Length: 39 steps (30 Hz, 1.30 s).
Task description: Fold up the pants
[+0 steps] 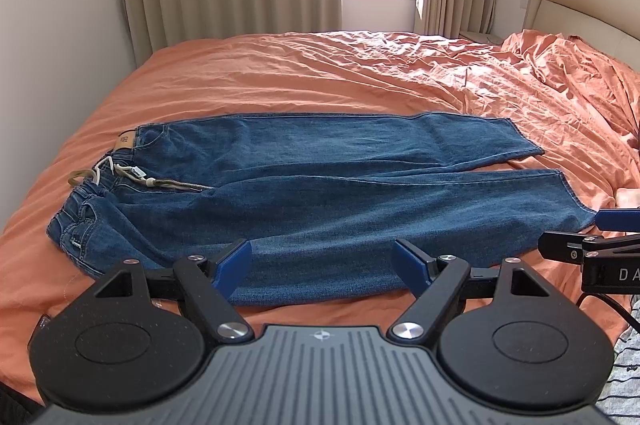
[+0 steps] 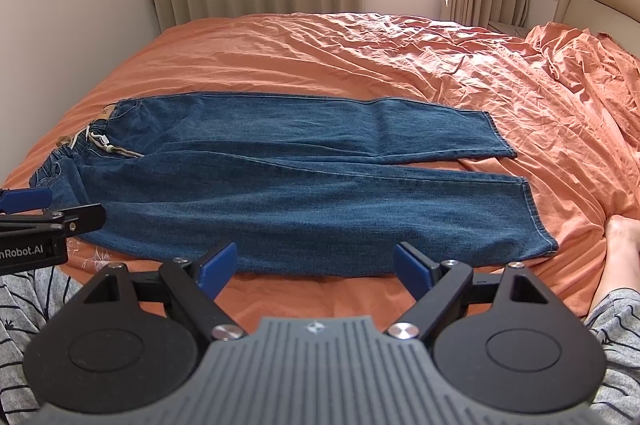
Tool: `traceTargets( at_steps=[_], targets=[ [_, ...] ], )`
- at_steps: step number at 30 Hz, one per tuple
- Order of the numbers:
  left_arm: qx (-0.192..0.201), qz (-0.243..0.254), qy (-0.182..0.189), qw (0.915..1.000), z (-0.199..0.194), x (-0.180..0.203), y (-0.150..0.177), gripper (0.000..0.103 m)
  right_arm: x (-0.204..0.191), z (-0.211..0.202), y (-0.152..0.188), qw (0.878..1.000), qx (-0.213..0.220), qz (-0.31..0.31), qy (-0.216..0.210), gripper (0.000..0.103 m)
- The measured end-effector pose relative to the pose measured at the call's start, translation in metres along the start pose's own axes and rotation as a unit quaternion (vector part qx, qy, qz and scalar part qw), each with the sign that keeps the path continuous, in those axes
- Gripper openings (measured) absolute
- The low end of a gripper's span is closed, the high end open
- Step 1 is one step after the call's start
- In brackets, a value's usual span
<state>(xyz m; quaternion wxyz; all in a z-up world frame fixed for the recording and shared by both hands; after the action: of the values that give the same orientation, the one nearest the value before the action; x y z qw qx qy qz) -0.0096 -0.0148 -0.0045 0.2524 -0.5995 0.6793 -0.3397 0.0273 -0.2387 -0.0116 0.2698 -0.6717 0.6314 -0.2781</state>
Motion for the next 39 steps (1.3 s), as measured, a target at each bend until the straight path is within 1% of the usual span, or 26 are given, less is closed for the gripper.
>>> traceTargets(
  at_steps=[20,39],
  targets=[
    [-0.001,0.0,0.002,1.0,0.0013,-0.0002,0.0,0.093,0.0,-0.0037,0.0067,1.0,0.002,0.0,0.001,0.082],
    [-0.001,-0.001,0.002,1.0,0.001,0.0007,-0.0008,0.093,-0.0028,-0.0066,0.0051,1.0,0.002,-0.003,0.001,0.082]
  ],
)
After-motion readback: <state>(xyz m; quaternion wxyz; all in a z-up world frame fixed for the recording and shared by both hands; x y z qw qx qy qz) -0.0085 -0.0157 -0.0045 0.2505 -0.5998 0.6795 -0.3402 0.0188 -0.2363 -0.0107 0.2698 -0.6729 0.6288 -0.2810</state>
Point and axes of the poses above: each gripper's, at about its wrist camera, not at the fingertips, and z roughly the way its jaws point, x to its right, y to its underside, the point moved 1 cm from there along z, roughly the way its jaws point, and after that the axes turned 9 degrees about y, right-handed, at the moved point
